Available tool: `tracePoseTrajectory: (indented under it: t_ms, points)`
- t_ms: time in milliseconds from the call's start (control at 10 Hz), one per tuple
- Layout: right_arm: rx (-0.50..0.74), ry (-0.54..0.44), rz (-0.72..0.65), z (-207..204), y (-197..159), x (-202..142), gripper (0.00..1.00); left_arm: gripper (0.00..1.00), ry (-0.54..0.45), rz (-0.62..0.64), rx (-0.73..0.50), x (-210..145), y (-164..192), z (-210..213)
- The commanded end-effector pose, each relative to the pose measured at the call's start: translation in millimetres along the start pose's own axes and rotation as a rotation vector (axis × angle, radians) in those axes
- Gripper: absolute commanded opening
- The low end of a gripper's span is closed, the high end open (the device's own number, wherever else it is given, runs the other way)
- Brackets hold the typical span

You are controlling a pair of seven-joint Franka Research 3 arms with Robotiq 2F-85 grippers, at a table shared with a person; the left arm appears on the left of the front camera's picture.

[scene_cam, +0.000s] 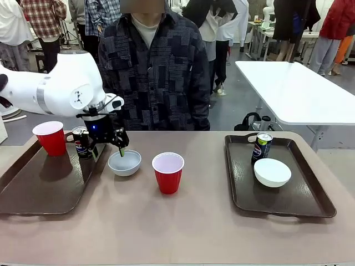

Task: Prepare tableware on both trays.
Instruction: Pick up a Picnic Bowl from the table and place it on a Handle tray.

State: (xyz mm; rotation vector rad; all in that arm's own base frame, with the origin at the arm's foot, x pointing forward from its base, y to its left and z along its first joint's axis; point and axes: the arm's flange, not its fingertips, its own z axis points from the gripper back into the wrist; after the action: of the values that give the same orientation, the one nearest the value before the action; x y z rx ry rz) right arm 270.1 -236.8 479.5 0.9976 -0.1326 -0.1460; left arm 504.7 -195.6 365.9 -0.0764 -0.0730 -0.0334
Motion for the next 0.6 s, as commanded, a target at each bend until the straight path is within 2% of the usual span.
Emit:
tracePoseTrajectory:
  t_ms: [0,100,200,300,400,500]
  points:
    - [0.008,-0.001,0.003,-1.7,-0.6,-3.3,0.96,1.00,0.019,-0.006,0.010,10.4,0.8,-17.8]
    - [0.008,-0.001,0.003,-1.7,-0.6,-3.3,0.96,1.00,0.004,-0.009,0.001,12.9,-1.2,-20.7]
    - [0.008,-0.001,0.003,-1.7,-0.6,-3.3,0.96,0.63,-0.020,-0.033,-0.021,15.4,-3.2,-19.9]
    - [0.008,-0.001,0.003,-1.7,-0.6,-3.3,0.96,0.41,-0.011,-0.036,-0.015,16.4,-3.4,-20.0]
    - [0.008,-0.001,0.003,-1.7,-0.6,-3.3,0.96,0.04,0.000,-0.038,-0.010,18.0,-3.2,-23.2]
    - [0.008,-0.001,0.003,-1.7,-0.6,-3.3,0.96,0.00,0.007,-0.035,-0.009,18.4,-3.6,-26.2]
